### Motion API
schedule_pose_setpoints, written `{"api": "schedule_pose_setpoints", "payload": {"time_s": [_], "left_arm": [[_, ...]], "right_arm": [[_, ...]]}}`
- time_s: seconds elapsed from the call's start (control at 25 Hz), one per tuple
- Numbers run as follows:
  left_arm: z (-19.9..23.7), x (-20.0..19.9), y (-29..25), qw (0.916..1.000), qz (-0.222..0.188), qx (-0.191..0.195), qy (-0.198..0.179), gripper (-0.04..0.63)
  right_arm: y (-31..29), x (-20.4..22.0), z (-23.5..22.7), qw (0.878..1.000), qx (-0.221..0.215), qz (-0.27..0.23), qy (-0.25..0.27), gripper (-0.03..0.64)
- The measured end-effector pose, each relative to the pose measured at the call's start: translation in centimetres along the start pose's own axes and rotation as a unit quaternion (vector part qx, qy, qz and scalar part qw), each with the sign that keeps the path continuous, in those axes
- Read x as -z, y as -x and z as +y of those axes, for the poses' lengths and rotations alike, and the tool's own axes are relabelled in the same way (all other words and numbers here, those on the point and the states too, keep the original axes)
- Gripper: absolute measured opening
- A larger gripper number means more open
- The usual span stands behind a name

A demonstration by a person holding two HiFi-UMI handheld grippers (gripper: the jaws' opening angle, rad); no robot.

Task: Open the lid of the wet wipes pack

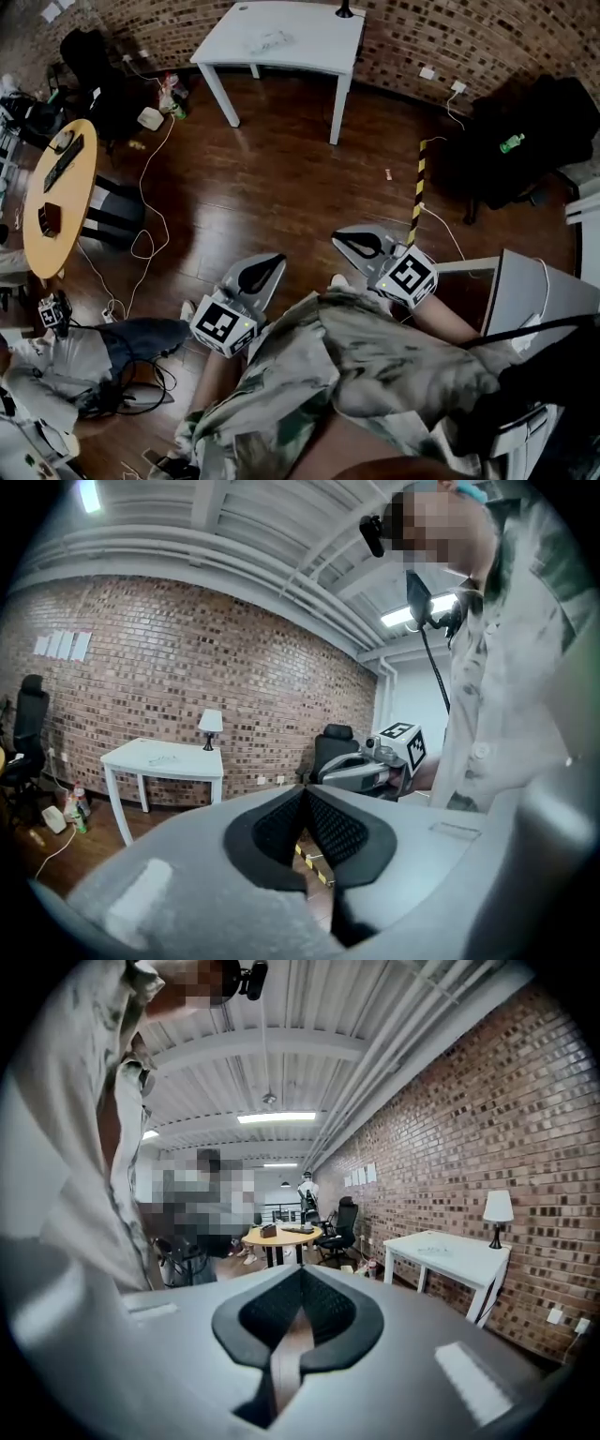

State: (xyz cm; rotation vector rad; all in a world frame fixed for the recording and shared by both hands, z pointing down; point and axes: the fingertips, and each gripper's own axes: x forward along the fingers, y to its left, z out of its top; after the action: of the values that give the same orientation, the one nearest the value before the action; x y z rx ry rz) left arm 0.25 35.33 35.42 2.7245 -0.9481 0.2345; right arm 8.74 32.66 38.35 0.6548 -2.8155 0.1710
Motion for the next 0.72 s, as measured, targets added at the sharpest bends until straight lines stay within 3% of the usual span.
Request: {"api": "schedule_pose_setpoints", "payload": {"time_s": [0.24, 0.36, 0.48, 0.72], "left_arm": [[-1.9, 0.4, 5.2, 0.9998, -0.008, 0.016, 0.010, 0.002], [-3.5, 1.2, 6.3, 0.9988, 0.000, 0.048, -0.001, 0.002], [-4.8, 1.7, 8.1, 0.9986, 0.000, 0.052, -0.009, 0.002], [-6.8, 2.3, 10.4, 0.9977, -0.004, 0.065, -0.019, 0.002]], "right_arm": [[-1.4, -1.5, 6.4, 1.000, -0.003, -0.021, 0.005, 0.004], [-0.8, -1.2, 9.2, 1.000, 0.013, -0.026, 0.004, 0.005], [-0.6, -1.0, 11.9, 1.000, 0.008, -0.021, 0.005, 0.005], [0.2, -1.3, 14.9, 1.000, 0.019, -0.021, 0.012, 0.005]]}}
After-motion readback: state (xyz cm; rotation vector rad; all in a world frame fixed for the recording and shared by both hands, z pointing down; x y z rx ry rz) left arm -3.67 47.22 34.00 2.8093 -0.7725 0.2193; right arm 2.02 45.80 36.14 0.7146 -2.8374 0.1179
